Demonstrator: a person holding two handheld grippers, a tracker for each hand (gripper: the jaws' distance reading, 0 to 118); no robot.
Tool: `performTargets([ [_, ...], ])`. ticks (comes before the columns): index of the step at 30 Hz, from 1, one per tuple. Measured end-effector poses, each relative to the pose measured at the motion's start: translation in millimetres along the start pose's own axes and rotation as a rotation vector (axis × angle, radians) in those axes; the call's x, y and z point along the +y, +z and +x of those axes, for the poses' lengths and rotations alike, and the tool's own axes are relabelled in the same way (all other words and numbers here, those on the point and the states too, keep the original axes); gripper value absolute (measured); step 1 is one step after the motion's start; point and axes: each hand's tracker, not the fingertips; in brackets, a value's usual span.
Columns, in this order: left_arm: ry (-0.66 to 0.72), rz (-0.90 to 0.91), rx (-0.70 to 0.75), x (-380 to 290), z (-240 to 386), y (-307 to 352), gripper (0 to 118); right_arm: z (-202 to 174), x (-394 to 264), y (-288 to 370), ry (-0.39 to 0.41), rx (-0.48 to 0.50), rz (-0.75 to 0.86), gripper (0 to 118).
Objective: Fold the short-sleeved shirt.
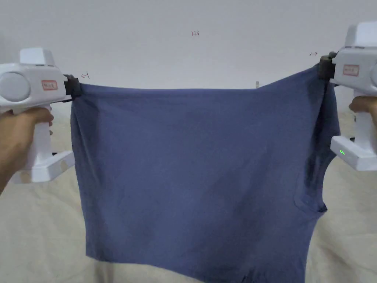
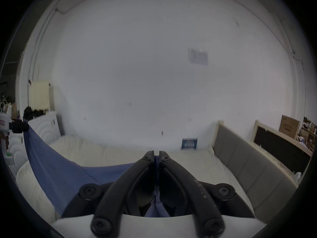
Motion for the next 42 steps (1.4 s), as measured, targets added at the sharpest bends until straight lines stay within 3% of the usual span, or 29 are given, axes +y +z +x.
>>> performTargets([
  [7,-0.007,0.086,0.033,61,-2,2,4,-5,75,6,0.011,0.007,0.139,5],
  [15,-0.035,0.089,0.057,34,3,-56,4,-10,60,-28,0.056,0.01,0.162,5],
  [24,-0.061,-0.058,0.043,-82,5,-136,4,3,-67,-111,0.052,0.027,-0.03,5],
  [30,-0.04,-0.189,0.019,-172,2,-137,4,10,-171,-122,0.008,0.041,-0.199,5],
  [35,-0.007,-0.292,0.01,-241,-10,-98,4,8,-242,-82,-0.029,0.067,-0.297,5],
  [42,0.009,-0.432,0.014,-327,-25,-6,4,4,-321,22,-0.119,0.099,-0.429,5],
])
